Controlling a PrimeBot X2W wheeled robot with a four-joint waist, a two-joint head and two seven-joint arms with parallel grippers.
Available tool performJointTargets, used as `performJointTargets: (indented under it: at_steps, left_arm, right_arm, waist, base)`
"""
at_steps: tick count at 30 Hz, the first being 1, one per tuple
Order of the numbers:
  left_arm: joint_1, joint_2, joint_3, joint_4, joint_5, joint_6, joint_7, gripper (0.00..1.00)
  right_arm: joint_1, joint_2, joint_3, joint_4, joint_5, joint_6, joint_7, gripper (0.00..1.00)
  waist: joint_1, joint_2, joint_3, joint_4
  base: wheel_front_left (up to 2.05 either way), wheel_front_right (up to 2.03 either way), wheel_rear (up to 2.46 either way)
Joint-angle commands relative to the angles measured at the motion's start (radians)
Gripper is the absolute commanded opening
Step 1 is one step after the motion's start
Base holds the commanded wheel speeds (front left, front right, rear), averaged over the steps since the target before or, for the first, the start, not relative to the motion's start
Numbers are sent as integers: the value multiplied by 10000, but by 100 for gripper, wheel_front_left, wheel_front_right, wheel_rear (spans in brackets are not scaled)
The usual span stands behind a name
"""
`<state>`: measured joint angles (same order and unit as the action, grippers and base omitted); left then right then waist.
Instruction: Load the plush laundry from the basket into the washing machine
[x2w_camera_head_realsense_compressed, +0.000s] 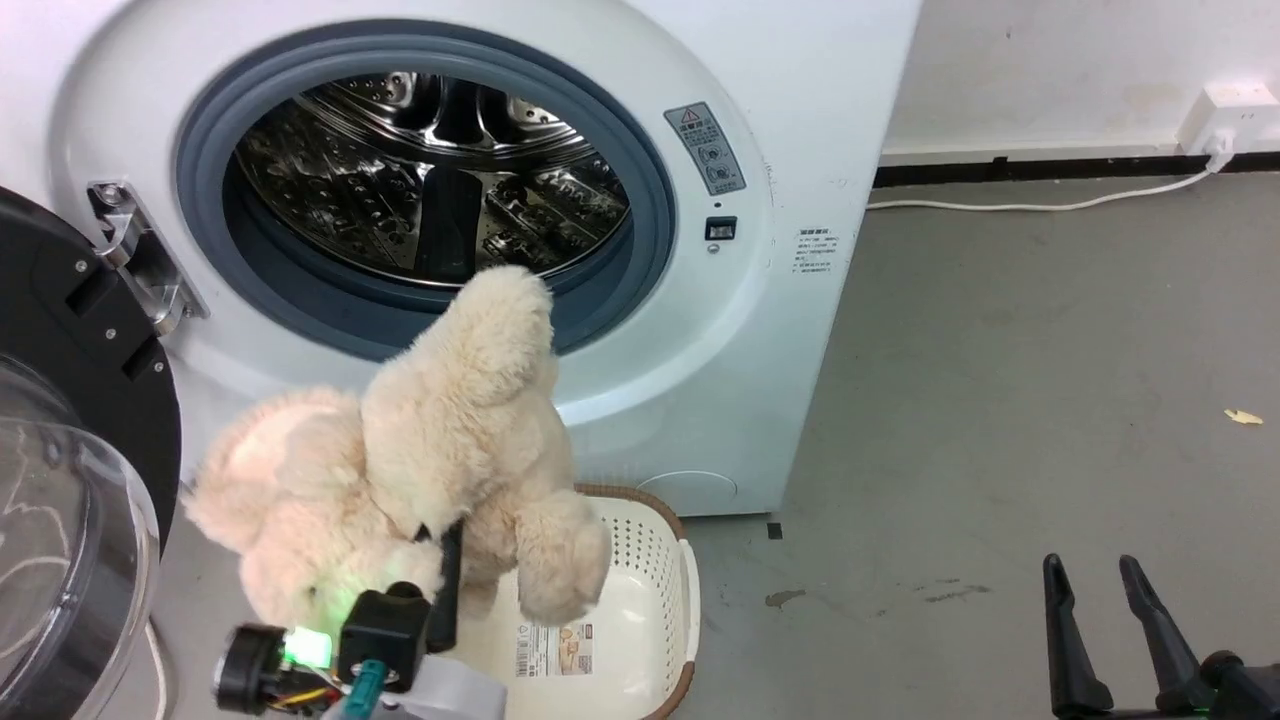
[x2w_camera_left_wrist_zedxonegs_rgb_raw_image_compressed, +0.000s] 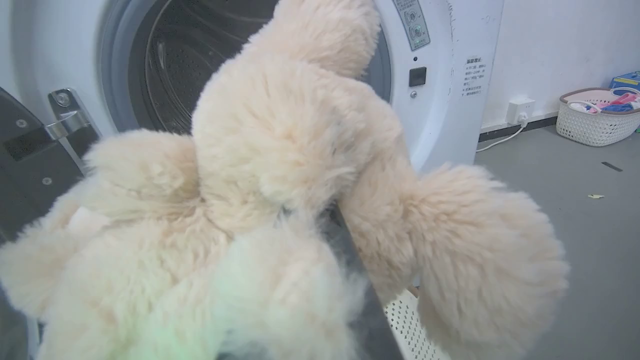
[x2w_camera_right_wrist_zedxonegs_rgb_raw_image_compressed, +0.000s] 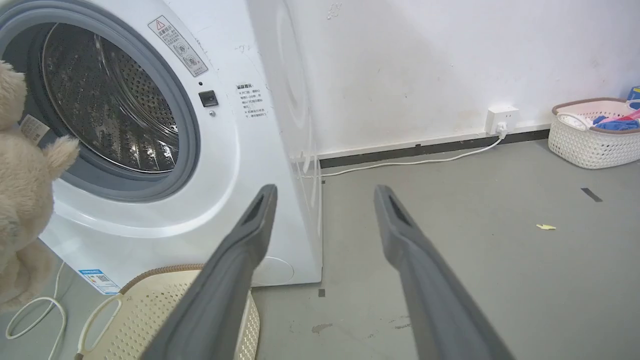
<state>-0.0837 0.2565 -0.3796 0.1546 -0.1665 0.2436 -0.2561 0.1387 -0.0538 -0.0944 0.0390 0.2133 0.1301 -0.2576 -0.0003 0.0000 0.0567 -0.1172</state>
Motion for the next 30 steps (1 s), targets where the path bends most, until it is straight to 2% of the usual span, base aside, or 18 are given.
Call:
performJointTargets:
  at_steps: [1, 8, 12, 16, 20, 23, 30]
  left_arm:
    - [-13, 178, 105, -314, 189, -4, -56, 0]
    - [-990, 665, 299, -933, 673, -89, 0, 0]
    - [-2208, 1004, 343, -1057, 963, -303, 668, 0]
    - [-3655, 1101, 544, -1003, 897, -548, 1436, 0]
    - [-5250, 1384, 504, -511, 1276, -824, 2092, 0]
    - [-7114, 1643, 632, 80, 1580, -1030, 2712, 0]
    - [-10009, 2150, 684, 1768, 2027, -1532, 3661, 0]
  right_arm:
    - [118, 33, 92, -78, 81, 6, -42, 100]
    - [-239, 34, 27, -275, 232, 6, -42, 100]
    - [-701, 34, 41, -453, 367, 6, -42, 100]
    - [-1273, 6, -4, -615, 639, 6, -42, 100]
    - [-1875, -86, 154, -708, 937, 6, -42, 100]
    - [-2482, -138, 406, -902, 1274, 6, -42, 100]
    - [-3191, -194, 678, -1034, 1760, 6, -42, 100]
  waist:
    - [3, 0, 130, -75]
    - [3, 0, 1069, -354]
    - [3, 0, 1961, -660]
    - [3, 0, 2959, -977]
    - [3, 0, 3977, -1356]
    - [3, 0, 4917, -1715]
    - [3, 0, 5872, -2282]
  base:
    - [0, 0, 0]
    - [0, 0, 0]
    - [0, 0, 0]
    - [0, 0, 0]
    - [0, 0, 0]
    - [0, 0, 0]
    - [0, 0, 0]
